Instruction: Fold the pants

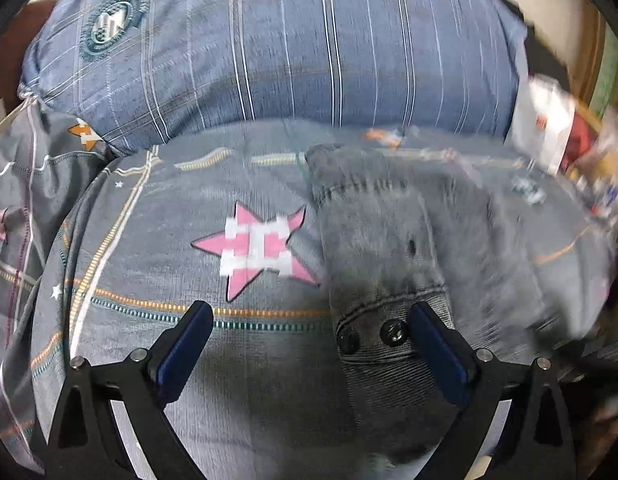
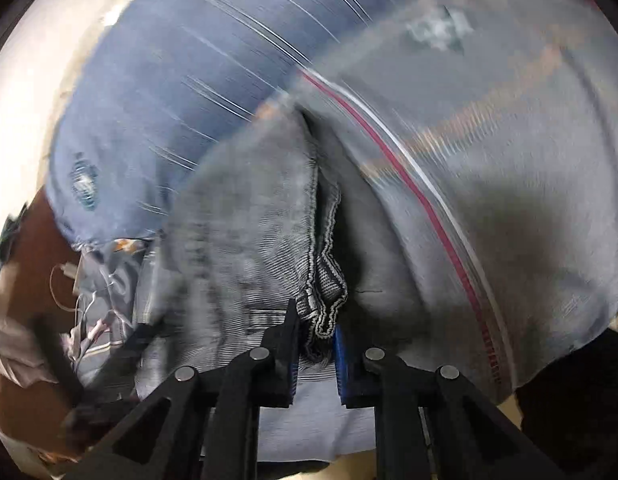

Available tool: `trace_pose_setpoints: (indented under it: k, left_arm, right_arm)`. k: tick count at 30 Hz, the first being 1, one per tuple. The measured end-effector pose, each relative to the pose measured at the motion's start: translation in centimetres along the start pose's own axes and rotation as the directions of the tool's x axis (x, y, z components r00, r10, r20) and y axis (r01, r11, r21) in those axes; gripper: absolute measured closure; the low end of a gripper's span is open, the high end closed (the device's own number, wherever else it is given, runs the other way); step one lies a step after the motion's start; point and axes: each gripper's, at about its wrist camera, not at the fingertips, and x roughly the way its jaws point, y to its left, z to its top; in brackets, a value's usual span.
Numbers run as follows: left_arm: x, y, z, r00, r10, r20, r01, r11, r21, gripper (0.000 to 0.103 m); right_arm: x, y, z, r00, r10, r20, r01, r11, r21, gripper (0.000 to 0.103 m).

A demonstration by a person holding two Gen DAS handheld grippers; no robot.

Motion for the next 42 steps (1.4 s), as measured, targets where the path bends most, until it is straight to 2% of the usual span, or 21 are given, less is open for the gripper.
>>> trace_pose_setpoints:
  k: [3, 5, 6, 7, 8, 10, 13, 15, 17, 18, 19, 21, 24, 25, 27, 28, 30, 34, 38, 40, 42]
  left_arm:
    - [-1.7, -1.5, 0.5, 0.994, 0.069, 0.089, -0.074, 0.996, 0.053, 0.004]
    - [0.2, -3.0, 0.0, 0.988, 0.146, 0.051, -0.152, 0.978, 0.141, 0.004]
    - [2.6, -4.2, -1.1, 0.979, 0.205, -0.020, -0.195, 0.954, 0.228, 0.004]
    - [3.1, -4.3, -1.8, 0.973, 0.232, 0.013, -0.228, 0.944, 0.240, 0.004]
    - [2.9, -4.1, -2.1, 0.973, 0.223, 0.050, -0.229, 0.948, 0.220, 0.003]
    - [2.9, -3.6, -1.8, 0.974, 0.223, 0.025, -0.224, 0.955, 0.194, 0.003]
    - [2.9, -3.7, -1.8, 0.974, 0.226, 0.031, -0.227, 0.948, 0.222, 0.003]
    - [3.0, -3.3, -1.8, 0.977, 0.211, 0.022, -0.211, 0.956, 0.202, 0.003]
    - [3.2, -2.7, -1.8, 0.980, 0.197, 0.016, -0.196, 0.964, 0.178, 0.003]
    - [3.2, -2.8, -1.9, 0.980, 0.196, 0.021, -0.197, 0.964, 0.178, 0.003]
    - [3.2, -3.1, -2.0, 0.980, 0.197, 0.026, -0.199, 0.963, 0.181, 0.003]
    - [3.1, -3.2, -2.0, 0.980, 0.198, 0.027, -0.200, 0.963, 0.181, 0.003]
    - [3.1, -3.0, -1.9, 0.982, 0.190, 0.019, -0.191, 0.966, 0.177, 0.003]
    - [3.1, -3.0, -1.9, 0.982, 0.188, 0.016, -0.188, 0.966, 0.175, 0.003]
    - [3.1, -3.0, -1.9, 0.982, 0.187, 0.012, -0.187, 0.967, 0.173, 0.003]
    - [3.1, -3.0, -1.9, 0.982, 0.186, 0.011, -0.185, 0.968, 0.172, 0.003]
    - [3.3, -3.0, -1.9, 0.983, 0.185, 0.012, -0.184, 0.969, 0.167, 0.003]
    - [3.4, -2.8, -1.8, 0.984, 0.179, 0.006, -0.178, 0.971, 0.159, 0.003]
    - [3.3, -2.8, -1.8, 0.985, 0.174, 0.000, -0.172, 0.973, 0.155, 0.003]
    - [3.4, -2.8, -1.7, 0.984, 0.177, -0.005, -0.174, 0.974, 0.148, 0.003]
    - [3.3, -2.9, -1.7, 0.984, 0.180, 0.001, -0.178, 0.972, 0.154, 0.003]
  right_arm:
    - [0.1, 0.4, 0.1, 1.000, 0.001, 0.008, -0.001, 1.000, -0.029, 0.086]
    - [0.5, 0.2, 0.2, 1.000, 0.024, -0.001, -0.024, 1.000, -0.013, 0.086]
    - [0.6, -0.1, 0.2, 0.999, 0.036, -0.004, -0.036, 0.999, -0.004, 0.086]
    - [0.5, -0.8, 0.4, 0.999, 0.053, -0.008, -0.053, 0.999, 0.000, 0.085]
    - [0.4, -1.2, 0.3, 0.998, 0.068, -0.006, -0.068, 0.998, 0.006, 0.085]
    - [0.1, -1.5, 0.4, 0.995, 0.095, -0.017, -0.095, 0.995, 0.022, 0.080]
    - [-1.6, -0.3, 0.5, 0.999, 0.035, -0.027, -0.036, 0.999, -0.039, 0.074]
    - [-4.4, 2.1, 1.1, 0.998, -0.042, 0.054, 0.049, 0.988, -0.146, 0.071]
    - [-6.8, 4.4, 1.9, 0.988, -0.059, 0.145, 0.090, 0.973, -0.214, 0.072]
    - [-7.8, 6.0, 2.5, 0.982, -0.043, 0.182, 0.089, 0.964, -0.252, 0.069]
    - [-7.9, 7.4, 2.8, 0.982, -0.021, 0.190, 0.076, 0.954, -0.289, 0.058]
    - [-7.0, 9.9, 3.7, 0.985, 0.035, 0.171, 0.029, 0.933, -0.358, 0.041]
    - [-2.3, 12.8, 5.2, 0.992, 0.117, 0.040, -0.092, 0.914, -0.394, 0.040]
    - [-0.5, 12.8, 5.8, 0.993, 0.115, 0.004, -0.105, 0.916, -0.386, 0.039]
    - [4.0, 10.6, 6.6, 0.996, 0.038, -0.084, -0.062, 0.950, -0.306, 0.039]
    - [6.7, 8.3, 7.0, 0.990, -0.006, -0.142, -0.028, 0.972, -0.235, 0.048]
    - [6.4, 6.8, 7.1, 0.994, 0.062, -0.089, -0.079, 0.976, -0.204, 0.058]
    - [4.9, 7.5, 6.7, 0.994, -0.020, -0.108, -0.006, 0.972, -0.233, 0.058]
    - [1.2, 8.2, 4.2, 0.998, -0.026, -0.061, 0.005, 0.946, -0.323, 0.058]
    - [-0.1, 7.6, 2.2, 0.998, -0.036, -0.051, 0.015, 0.931, -0.366, 0.048]
    - [1.7, 6.5, 0.0, 0.988, -0.134, -0.081, 0.088, 0.904, -0.419, 0.041]
